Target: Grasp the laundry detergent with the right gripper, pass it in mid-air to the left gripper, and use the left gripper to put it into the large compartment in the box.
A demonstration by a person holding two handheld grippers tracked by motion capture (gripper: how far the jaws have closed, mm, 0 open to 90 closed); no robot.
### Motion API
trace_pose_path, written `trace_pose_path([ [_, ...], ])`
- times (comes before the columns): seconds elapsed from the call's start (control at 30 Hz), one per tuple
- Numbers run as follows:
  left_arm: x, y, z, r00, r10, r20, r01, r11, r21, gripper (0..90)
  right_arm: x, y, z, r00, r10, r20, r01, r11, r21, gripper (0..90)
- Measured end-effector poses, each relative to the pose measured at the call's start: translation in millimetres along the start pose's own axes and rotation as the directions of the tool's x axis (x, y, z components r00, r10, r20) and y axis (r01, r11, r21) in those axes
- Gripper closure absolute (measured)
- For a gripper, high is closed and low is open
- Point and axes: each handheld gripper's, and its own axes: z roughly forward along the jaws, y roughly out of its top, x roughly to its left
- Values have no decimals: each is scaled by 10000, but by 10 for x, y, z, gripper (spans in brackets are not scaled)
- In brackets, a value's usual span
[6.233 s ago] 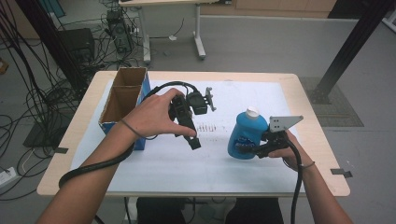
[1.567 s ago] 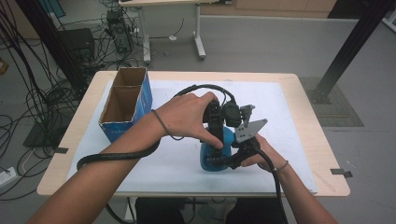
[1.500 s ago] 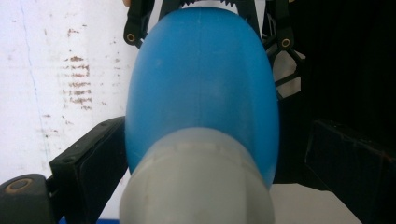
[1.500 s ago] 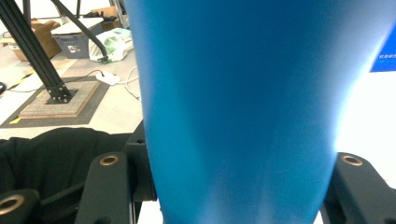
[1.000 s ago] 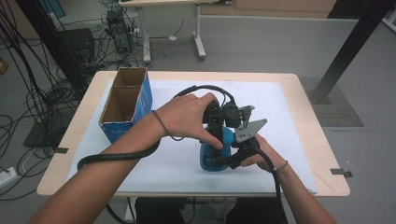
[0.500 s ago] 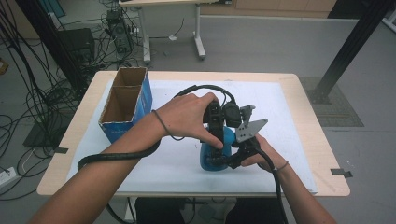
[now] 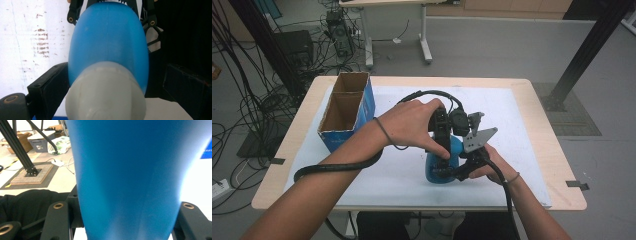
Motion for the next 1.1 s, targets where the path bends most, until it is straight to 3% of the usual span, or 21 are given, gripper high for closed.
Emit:
trace_pose_path([
  [1.1,-11,-40,-6,10000,-81,1,81,9999,-129,77,14,12,25,10000,-37,-14,37,10000,3,417],
])
